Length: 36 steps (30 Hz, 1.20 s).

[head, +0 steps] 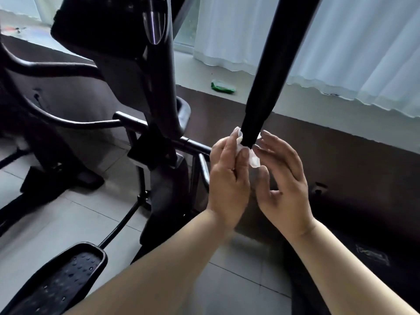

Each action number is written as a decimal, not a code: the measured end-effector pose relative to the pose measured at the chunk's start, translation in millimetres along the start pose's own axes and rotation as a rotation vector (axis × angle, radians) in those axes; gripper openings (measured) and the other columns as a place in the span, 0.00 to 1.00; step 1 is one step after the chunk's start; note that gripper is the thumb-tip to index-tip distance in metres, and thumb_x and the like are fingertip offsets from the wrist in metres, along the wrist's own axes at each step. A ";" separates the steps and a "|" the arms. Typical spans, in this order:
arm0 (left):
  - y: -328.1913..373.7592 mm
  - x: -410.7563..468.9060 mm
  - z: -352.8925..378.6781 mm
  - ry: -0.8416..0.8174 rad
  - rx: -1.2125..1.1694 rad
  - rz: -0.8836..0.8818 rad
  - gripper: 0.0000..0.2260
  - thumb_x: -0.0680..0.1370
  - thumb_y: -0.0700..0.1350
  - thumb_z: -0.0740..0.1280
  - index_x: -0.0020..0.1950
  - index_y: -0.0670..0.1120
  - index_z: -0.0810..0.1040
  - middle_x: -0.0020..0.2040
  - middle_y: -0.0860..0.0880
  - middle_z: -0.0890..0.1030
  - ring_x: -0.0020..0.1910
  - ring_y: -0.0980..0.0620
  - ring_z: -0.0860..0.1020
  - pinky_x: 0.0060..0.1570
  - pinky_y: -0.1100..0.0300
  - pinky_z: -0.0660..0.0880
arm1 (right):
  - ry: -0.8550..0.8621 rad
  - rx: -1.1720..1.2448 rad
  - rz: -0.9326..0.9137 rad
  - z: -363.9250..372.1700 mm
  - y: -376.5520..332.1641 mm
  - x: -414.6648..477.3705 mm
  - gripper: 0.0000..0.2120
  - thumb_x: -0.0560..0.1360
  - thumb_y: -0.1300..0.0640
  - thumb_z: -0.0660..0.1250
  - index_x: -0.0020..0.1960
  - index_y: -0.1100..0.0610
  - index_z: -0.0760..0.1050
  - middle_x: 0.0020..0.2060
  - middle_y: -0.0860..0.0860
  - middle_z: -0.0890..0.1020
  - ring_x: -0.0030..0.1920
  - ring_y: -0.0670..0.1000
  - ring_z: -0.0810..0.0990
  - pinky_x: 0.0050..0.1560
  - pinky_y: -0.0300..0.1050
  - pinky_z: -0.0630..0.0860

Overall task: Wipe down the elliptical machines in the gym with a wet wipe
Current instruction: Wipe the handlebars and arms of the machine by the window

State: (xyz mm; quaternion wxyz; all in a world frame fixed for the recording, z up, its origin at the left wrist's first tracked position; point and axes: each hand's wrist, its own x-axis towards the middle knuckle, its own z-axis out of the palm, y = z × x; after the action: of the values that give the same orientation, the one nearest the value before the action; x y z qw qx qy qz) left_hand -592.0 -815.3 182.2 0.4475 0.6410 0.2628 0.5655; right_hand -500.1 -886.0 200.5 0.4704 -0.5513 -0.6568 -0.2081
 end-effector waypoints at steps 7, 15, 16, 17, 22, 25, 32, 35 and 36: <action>-34.0 -33.2 4.7 0.010 0.057 0.022 0.21 0.84 0.44 0.60 0.77 0.43 0.65 0.74 0.47 0.69 0.72 0.71 0.65 0.71 0.69 0.66 | 0.022 -0.220 -0.194 -10.9 3.5 45.6 0.14 0.80 0.69 0.66 0.65 0.66 0.78 0.68 0.57 0.73 0.67 0.59 0.74 0.70 0.51 0.71; -2.0 5.9 9.3 -0.036 -0.093 0.121 0.19 0.87 0.41 0.56 0.76 0.36 0.68 0.72 0.45 0.75 0.73 0.51 0.72 0.72 0.53 0.71 | -0.208 -0.430 -0.377 -5.7 12.2 49.0 0.16 0.86 0.62 0.56 0.71 0.62 0.75 0.74 0.53 0.69 0.80 0.48 0.55 0.80 0.50 0.53; -11.1 -2.7 8.3 -0.022 -0.029 0.108 0.20 0.87 0.43 0.56 0.77 0.37 0.67 0.75 0.46 0.71 0.75 0.53 0.70 0.74 0.56 0.68 | -0.244 -0.431 -0.380 -4.7 14.2 49.4 0.17 0.87 0.61 0.55 0.71 0.62 0.75 0.74 0.53 0.69 0.80 0.48 0.53 0.80 0.50 0.53; -26.0 -14.8 6.9 -0.008 0.035 0.092 0.21 0.87 0.45 0.56 0.79 0.39 0.66 0.77 0.48 0.69 0.77 0.56 0.67 0.74 0.60 0.66 | -0.265 -0.434 -0.377 -3.7 16.4 49.5 0.17 0.87 0.60 0.54 0.71 0.62 0.75 0.75 0.53 0.68 0.81 0.48 0.52 0.80 0.51 0.53; -97.5 -63.8 -9.1 -0.004 0.117 -0.088 0.22 0.87 0.52 0.53 0.75 0.40 0.71 0.73 0.57 0.70 0.75 0.61 0.67 0.75 0.55 0.67 | -0.272 -0.442 -0.362 6.1 17.5 43.2 0.19 0.85 0.66 0.51 0.68 0.63 0.77 0.74 0.54 0.70 0.82 0.50 0.46 0.80 0.56 0.53; -85.0 -58.5 -8.9 -0.040 0.023 -0.173 0.18 0.87 0.46 0.56 0.76 0.43 0.69 0.73 0.60 0.70 0.75 0.63 0.67 0.75 0.62 0.65 | -0.304 -0.479 -0.347 10.5 13.3 41.2 0.22 0.86 0.63 0.47 0.67 0.63 0.78 0.73 0.55 0.72 0.82 0.51 0.45 0.80 0.57 0.49; -86.4 -61.7 -5.6 -0.035 0.012 -0.193 0.19 0.86 0.45 0.56 0.77 0.47 0.68 0.74 0.51 0.73 0.75 0.60 0.68 0.75 0.59 0.66 | -0.354 -0.661 -0.453 17.3 12.0 31.6 0.19 0.85 0.63 0.52 0.68 0.60 0.78 0.73 0.51 0.74 0.79 0.55 0.59 0.81 0.59 0.43; -103.9 -73.5 -14.6 -0.083 0.035 -0.386 0.20 0.87 0.46 0.56 0.79 0.52 0.65 0.77 0.53 0.69 0.77 0.62 0.64 0.78 0.54 0.62 | -0.331 -0.659 -0.459 18.0 13.1 30.6 0.17 0.82 0.65 0.60 0.67 0.59 0.78 0.72 0.50 0.75 0.79 0.54 0.60 0.80 0.59 0.44; -101.6 -72.4 -14.3 -0.083 0.031 -0.405 0.19 0.87 0.46 0.55 0.79 0.53 0.65 0.77 0.54 0.68 0.77 0.62 0.63 0.78 0.54 0.62 | -0.329 -0.659 -0.455 18.6 13.1 30.3 0.17 0.82 0.65 0.60 0.67 0.59 0.78 0.72 0.50 0.75 0.79 0.54 0.60 0.80 0.59 0.44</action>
State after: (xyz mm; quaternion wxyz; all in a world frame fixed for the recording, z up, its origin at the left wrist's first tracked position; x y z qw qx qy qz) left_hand -604.6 -825.5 57.7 0.5527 0.6045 0.3763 0.4331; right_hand -493.8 -851.2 214.1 0.1007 -0.5388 -0.7264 -0.4146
